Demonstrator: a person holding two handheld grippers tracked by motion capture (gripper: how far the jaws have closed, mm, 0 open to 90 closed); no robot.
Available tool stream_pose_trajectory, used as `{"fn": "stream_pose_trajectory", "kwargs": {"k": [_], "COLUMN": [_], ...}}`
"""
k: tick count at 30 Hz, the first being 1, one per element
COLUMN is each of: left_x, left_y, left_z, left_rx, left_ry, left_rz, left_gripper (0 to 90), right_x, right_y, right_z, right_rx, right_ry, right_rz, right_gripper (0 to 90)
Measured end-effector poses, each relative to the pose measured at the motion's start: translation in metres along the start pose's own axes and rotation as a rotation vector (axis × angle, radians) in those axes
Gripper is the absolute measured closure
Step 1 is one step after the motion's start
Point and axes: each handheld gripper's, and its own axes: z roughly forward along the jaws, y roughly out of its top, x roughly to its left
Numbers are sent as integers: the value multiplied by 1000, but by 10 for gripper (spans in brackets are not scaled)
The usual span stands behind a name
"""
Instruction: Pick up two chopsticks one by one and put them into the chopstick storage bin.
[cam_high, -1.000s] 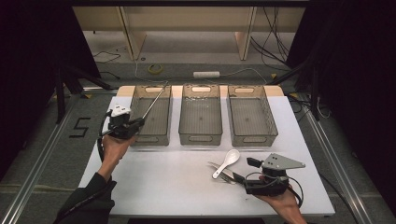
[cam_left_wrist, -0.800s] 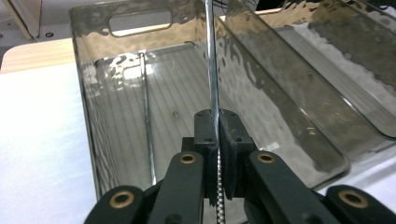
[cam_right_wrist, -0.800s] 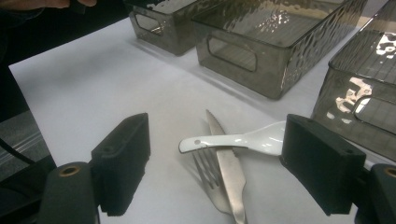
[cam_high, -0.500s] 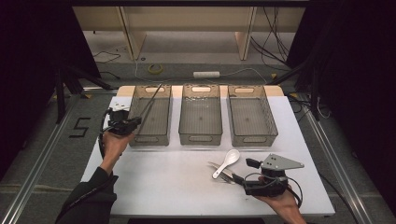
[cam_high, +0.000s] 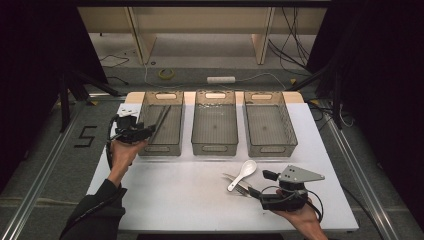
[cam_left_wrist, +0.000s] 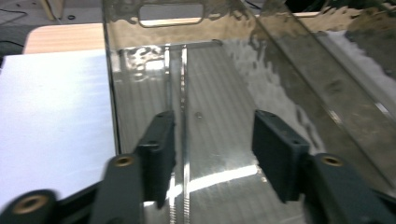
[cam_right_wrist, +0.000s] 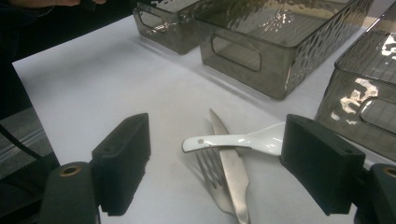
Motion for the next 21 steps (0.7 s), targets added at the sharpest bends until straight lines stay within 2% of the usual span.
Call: {"fn": "stream_pose_trajectory", "kwargs": {"k": [11, 21], "left_x": [-23, -34], "left_y": [1, -2], "left_z": [-18, -27], "left_rx": [12, 25], "left_ry": [-114, -179], "left_rz": [33, 61], "left_gripper": [309, 244], "right_x": [-1, -2], "right_y": [-1, -2], "right_z": [-1, 0], "right_rx": [-6, 12], "right_ry": [-14, -22], "right_rz": [3, -2], "right_gripper": [249, 249]}}
